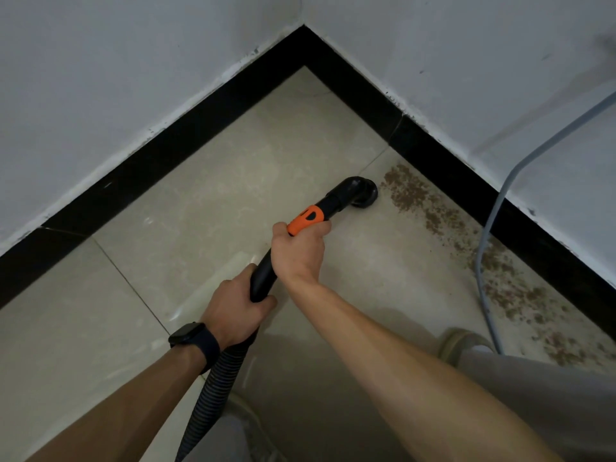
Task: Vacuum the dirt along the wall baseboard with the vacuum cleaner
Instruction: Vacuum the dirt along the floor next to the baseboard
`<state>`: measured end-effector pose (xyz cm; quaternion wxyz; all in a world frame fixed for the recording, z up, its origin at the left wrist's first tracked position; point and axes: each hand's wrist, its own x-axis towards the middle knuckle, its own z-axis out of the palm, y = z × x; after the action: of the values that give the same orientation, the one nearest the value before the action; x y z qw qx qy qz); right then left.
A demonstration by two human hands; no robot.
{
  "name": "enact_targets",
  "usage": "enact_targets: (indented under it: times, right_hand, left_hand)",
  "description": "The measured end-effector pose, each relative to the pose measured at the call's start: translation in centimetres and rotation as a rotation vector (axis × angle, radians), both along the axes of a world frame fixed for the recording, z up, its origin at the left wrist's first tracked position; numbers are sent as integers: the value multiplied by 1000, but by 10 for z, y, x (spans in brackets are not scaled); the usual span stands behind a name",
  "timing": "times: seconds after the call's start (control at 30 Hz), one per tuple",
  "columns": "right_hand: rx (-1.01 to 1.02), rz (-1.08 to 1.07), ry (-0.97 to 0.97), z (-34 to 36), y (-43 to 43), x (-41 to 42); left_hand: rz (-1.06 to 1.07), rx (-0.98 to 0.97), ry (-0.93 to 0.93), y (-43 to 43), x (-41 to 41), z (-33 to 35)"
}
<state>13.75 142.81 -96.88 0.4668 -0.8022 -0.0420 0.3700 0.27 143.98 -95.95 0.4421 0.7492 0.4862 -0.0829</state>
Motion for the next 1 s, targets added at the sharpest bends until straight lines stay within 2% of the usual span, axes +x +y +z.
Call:
enact_targets:
  times: [1.0]
  right_hand:
    - [29, -19, -9, -2, 11, 65]
  left_hand:
    - [-20, 111, 16, 8, 64, -6]
